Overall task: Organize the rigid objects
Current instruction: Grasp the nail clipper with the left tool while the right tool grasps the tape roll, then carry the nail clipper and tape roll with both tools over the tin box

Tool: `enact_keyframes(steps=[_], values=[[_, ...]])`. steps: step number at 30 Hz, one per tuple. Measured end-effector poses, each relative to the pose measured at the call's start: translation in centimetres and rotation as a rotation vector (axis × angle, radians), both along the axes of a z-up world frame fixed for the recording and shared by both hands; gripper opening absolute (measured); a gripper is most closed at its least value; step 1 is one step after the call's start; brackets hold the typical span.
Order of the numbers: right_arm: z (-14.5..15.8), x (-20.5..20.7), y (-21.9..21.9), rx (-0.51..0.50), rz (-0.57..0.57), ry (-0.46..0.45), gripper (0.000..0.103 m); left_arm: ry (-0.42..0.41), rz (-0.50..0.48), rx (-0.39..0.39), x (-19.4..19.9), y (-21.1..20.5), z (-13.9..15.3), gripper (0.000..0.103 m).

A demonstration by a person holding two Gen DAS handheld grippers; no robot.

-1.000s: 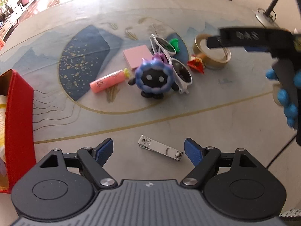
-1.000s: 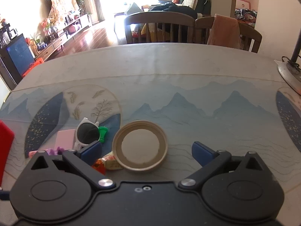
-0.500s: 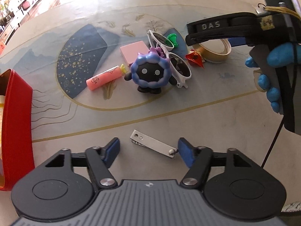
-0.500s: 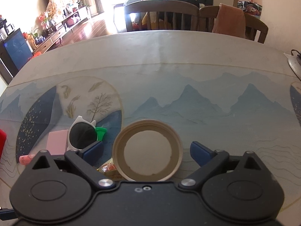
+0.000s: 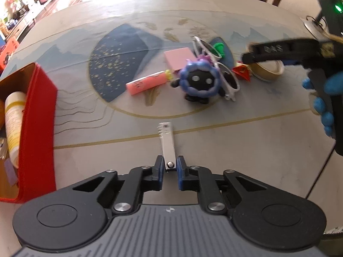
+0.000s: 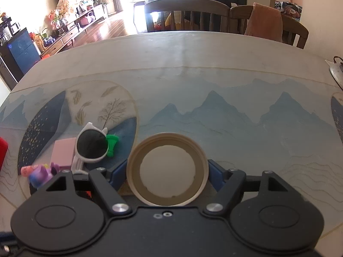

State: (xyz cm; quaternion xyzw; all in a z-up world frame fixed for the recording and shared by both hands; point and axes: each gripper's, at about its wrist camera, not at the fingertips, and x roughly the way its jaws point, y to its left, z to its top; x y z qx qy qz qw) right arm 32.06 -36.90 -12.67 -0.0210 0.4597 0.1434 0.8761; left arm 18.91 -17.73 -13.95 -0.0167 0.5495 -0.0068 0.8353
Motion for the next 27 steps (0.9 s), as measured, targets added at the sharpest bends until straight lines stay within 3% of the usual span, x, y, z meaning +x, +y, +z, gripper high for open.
enact_keyframes(steps=[15,27], values=[[2.6,-5.4,-3.9,0.049,-0.02,0.006,0.076,-0.046,0.083,-0.04,-0.7,3.2,1.1,0.011],[5.2,-12.4,0.8,0.133,0.131,0.043,0.076,-0.088,0.118,-0.091,-2.1,6.0,3.1,0.011]])
